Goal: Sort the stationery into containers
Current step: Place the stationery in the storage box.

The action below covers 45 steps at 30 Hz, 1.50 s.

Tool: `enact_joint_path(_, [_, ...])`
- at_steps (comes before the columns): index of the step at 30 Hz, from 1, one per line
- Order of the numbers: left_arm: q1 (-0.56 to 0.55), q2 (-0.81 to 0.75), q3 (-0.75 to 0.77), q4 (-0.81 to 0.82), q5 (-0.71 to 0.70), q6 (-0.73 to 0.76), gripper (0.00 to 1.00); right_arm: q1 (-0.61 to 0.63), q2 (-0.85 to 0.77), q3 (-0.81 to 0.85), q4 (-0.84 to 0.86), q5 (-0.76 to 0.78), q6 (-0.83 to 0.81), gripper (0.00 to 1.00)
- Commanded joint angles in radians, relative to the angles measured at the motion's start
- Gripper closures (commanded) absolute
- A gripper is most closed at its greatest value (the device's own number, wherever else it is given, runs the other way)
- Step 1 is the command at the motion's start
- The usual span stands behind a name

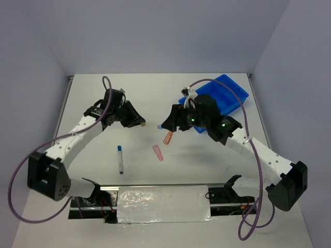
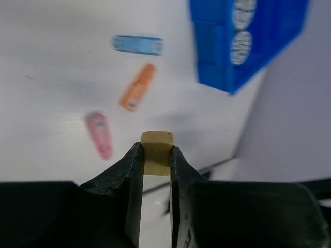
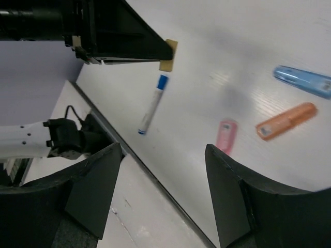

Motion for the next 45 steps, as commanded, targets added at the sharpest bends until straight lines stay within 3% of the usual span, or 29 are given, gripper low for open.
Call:
enact_joint_path(1, [-0.045, -0.104, -0.042, 0.101, 0.057, -0.413, 0.96, 0.087, -0.006, -0.041, 0.227, 0.081, 0.079, 0.27])
enact_joint_path(4, [-0.065, -0.155, -0.097, 0.159, 0.078, -0.565, 1.00, 0.131, 0.002, -0.051, 0.303, 0.185, 0.072, 0.26])
enact_joint_path(7, [-0.083, -0.190, -0.125, 0.243, 0.095, -0.668, 1.00, 0.145, 0.054, -0.017, 0.317, 0.185, 0.059, 0.27])
enact_joint_path(18, [-0.104, -0.210, -0.099, 0.197, 0.084, -0.674, 1.00, 0.183, 0.154, 0.028, 0.309, 0.201, 0.004, 0.34])
enact_joint_path(21, [-0.104, -0.200, -0.099, 0.211, 0.101, -0.676, 1.00, 0.188, 0.155, 0.014, 0.327, 0.202, -0.008, 0.43])
enact_joint_path(24, [-0.108, -0.192, -0.096, 0.211, 0.115, -0.673, 1.00, 0.190, 0.164, 0.015, 0.341, 0.211, -0.019, 0.60])
enact_joint_path(30, [-0.112, -0.201, -0.093, 0.226, 0.130, -0.677, 0.98, 0.188, 0.203, 0.035, 0.355, 0.230, -0.027, 0.77])
enact_joint_path(33, [-0.112, -0.198, -0.084, 0.225, 0.142, -0.671, 0.87, 0.190, 0.217, 0.037, 0.355, 0.245, -0.024, 0.85])
enact_joint_path(36, [-0.111, -0.200, -0.078, 0.237, 0.153, -0.653, 0.61, 0.185, 0.223, 0.051, 0.352, 0.257, -0.028, 0.95])
enact_joint_path(37, [-0.109, -0.198, -0.071, 0.233, 0.150, -0.633, 0.32, 0.180, 0.220, 0.049, 0.352, 0.257, -0.030, 0.95])
enact_joint_path(38, [-0.101, -0.193, -0.059, 0.225, 0.144, -0.607, 0.12, 0.168, 0.215, 0.048, 0.340, 0.262, -0.030, 0.95])
enact_joint_path(39, [-0.091, -0.172, -0.038, 0.205, 0.139, -0.569, 0.01, 0.156, 0.206, 0.042, 0.329, 0.274, -0.033, 0.95])
enact_joint_path(41, [-0.045, -0.119, 0.098, -0.015, 0.040, -0.399, 0.01, 0.125, 0.184, 0.035, 0.262, 0.300, -0.030, 0.95])
enact_joint_path(42, [-0.023, -0.105, 0.191, -0.099, -0.077, -0.310, 0.01, 0.061, 0.169, 0.023, 0.237, 0.299, -0.028, 0.94])
enact_joint_path(43, [0.028, -0.098, 0.229, -0.223, -0.141, -0.274, 0.01, 0.018, 0.161, 0.014, 0.184, 0.296, -0.015, 0.94])
enact_joint_path(45, [0.084, -0.101, 0.292, -0.316, -0.250, -0.220, 0.01, -0.127, 0.151, 0.002, 0.111, 0.302, -0.002, 0.92])
